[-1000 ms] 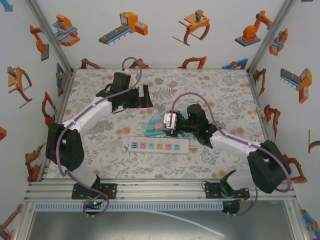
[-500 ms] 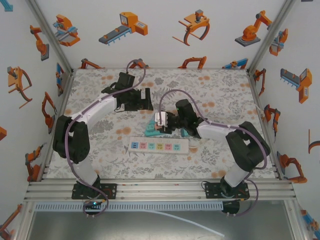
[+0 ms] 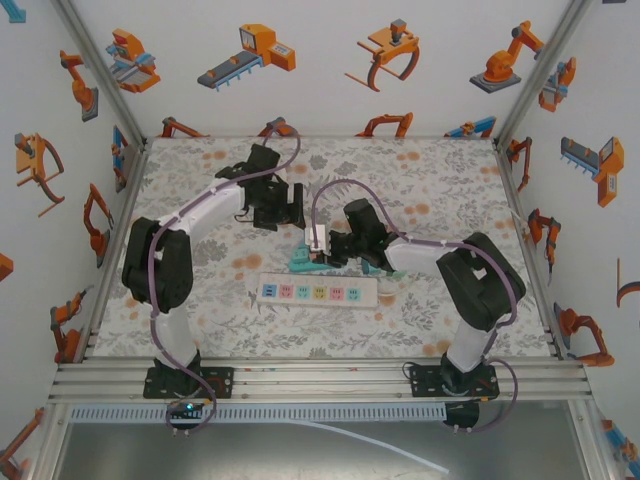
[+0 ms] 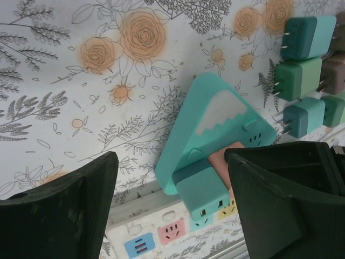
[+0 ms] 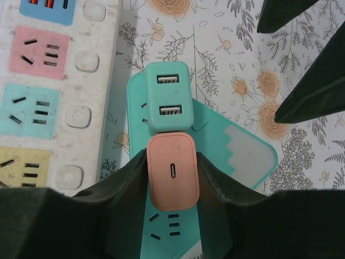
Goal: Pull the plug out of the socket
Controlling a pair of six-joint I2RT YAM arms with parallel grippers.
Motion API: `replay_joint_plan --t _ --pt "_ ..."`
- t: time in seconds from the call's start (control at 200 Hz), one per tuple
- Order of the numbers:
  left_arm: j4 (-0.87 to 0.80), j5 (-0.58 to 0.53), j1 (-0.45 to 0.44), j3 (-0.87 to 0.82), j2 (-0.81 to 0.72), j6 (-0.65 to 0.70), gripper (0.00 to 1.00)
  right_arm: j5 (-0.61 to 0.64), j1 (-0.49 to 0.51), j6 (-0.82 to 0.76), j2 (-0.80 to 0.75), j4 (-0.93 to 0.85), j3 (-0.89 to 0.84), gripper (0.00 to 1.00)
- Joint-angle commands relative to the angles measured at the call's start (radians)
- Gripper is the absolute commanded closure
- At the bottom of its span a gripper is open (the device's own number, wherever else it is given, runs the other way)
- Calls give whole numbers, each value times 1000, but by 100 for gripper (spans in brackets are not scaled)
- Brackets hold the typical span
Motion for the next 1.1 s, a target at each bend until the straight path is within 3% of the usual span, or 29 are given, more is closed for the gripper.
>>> replay_joint_plan --t 0.0,0.25,0.476,0.826,0.956,1.097 --pt "-54 24 -28 33 36 24 24 -31 4 -8 -1 -15 29 65" --pt "-58 75 -58 38 108 5 27 -43 4 -9 -8 -38 40 69" --pt "-85 -20 -98 44 129 21 36 -29 1 -14 -10 -33 38 69" --pt "-102 -67 -115 48 160 20 39 -51 -19 -5 -7 -5 61 69" --pt "-105 -84 -115 50 174 17 40 -98 -34 86 -10 47 79 70" --pt "-108 -84 -115 54 191 10 40 -83 -41 95 -5 16 104 77"
